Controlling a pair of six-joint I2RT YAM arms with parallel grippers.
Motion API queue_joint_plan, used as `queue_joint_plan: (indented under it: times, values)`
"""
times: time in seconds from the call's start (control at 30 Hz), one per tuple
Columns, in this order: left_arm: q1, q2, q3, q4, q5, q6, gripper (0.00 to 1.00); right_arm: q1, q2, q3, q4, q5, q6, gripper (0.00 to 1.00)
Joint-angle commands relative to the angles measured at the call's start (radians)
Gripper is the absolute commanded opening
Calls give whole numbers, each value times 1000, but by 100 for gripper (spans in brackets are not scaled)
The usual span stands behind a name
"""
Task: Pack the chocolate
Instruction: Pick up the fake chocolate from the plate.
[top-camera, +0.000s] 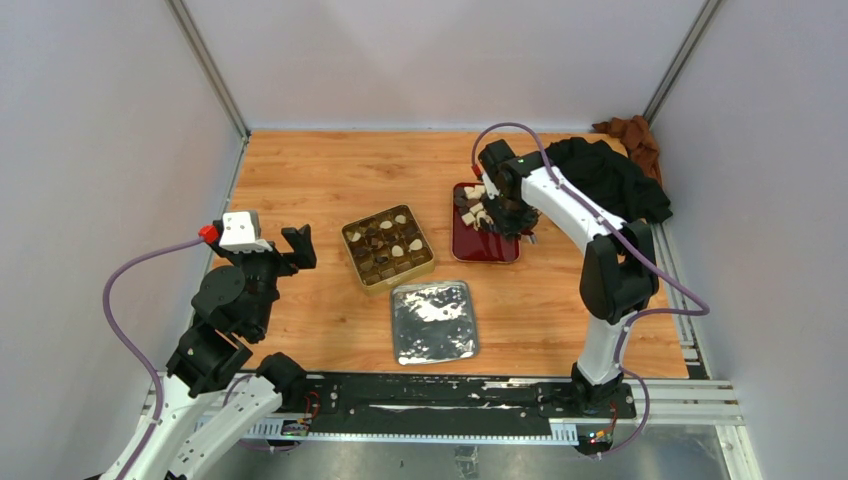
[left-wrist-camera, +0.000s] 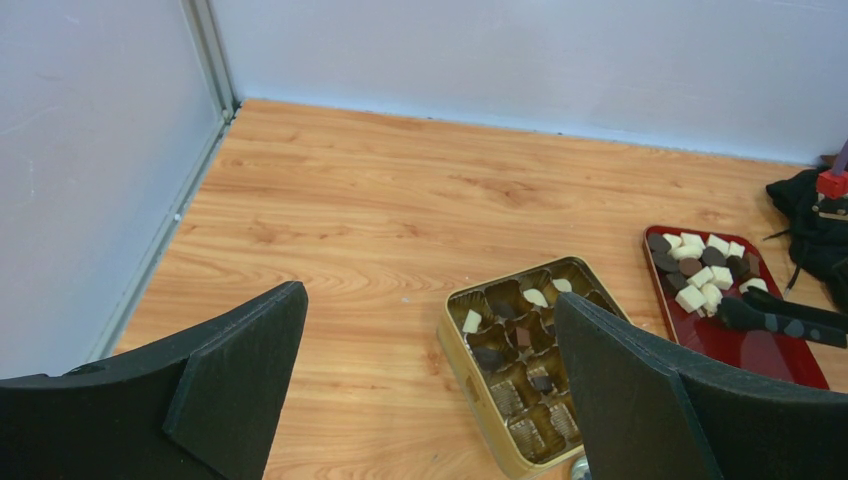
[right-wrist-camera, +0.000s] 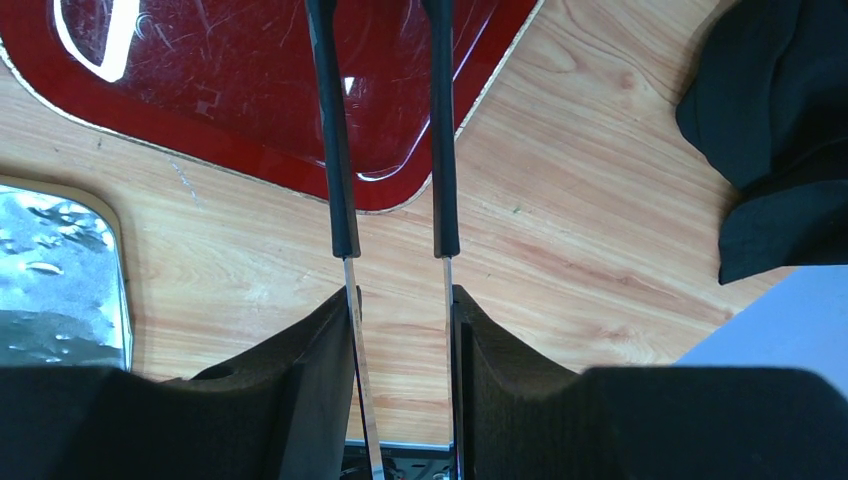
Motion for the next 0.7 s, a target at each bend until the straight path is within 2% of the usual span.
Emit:
queue_joint_plan:
  times: [0.0,0.67]
  values:
    - [6,-3,-13,21,-4,2,100,-10,-33,6,-25,-40,7,41]
    - [6,-3,-14,20,-4,2,100,-9,52,82,-21,-27,65,40]
